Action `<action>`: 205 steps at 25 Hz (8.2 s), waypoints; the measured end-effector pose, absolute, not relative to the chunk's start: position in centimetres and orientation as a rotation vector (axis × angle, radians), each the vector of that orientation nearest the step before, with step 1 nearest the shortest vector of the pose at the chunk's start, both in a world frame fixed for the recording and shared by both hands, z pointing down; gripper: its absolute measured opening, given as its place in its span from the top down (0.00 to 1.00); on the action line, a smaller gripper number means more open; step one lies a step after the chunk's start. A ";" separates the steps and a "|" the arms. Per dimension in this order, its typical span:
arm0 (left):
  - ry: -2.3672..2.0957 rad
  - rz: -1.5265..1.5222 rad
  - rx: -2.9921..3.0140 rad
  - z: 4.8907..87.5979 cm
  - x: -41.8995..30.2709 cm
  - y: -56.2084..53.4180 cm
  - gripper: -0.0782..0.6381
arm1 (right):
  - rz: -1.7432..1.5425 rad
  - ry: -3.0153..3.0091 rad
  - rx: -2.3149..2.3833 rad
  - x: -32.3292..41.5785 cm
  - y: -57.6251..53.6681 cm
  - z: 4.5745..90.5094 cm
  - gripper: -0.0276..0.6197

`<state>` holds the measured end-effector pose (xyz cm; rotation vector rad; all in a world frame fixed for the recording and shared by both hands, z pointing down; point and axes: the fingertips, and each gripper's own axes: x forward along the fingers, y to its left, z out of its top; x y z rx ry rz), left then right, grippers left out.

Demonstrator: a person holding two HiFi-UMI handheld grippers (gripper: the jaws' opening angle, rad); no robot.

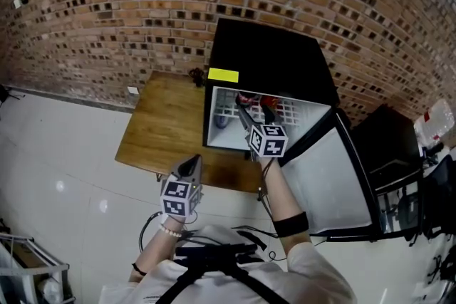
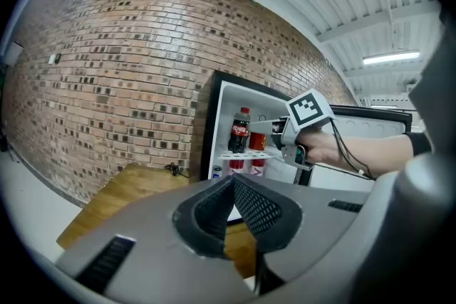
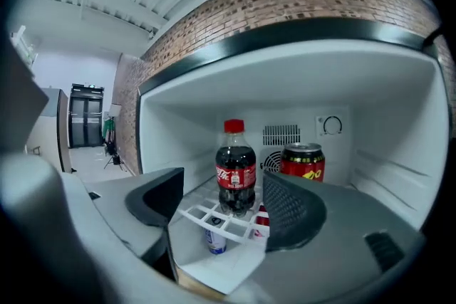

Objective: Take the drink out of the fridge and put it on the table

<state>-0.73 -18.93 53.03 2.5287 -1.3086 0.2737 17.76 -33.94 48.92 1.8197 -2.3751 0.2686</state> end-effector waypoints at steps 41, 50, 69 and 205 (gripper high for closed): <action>-1.336 0.249 2.500 53.8 -2.6 -18.9 0.89 | 0.190 -2.267 1.843 17.6 -38.4 47.7 0.46; -1.332 0.277 2.514 53.5 -1.2 -18.1 0.89 | 0.187 -2.296 1.829 17.7 -33.5 47.7 0.46; -1.339 0.313 2.486 54.9 -2.7 -15.4 0.89 | 0.374 -2.293 1.646 12.0 -23.3 61.6 0.46; -1.142 0.321 2.578 54.7 5.3 -13.2 0.89 | 0.491 -2.277 1.936 21.1 -8.9 54.7 0.95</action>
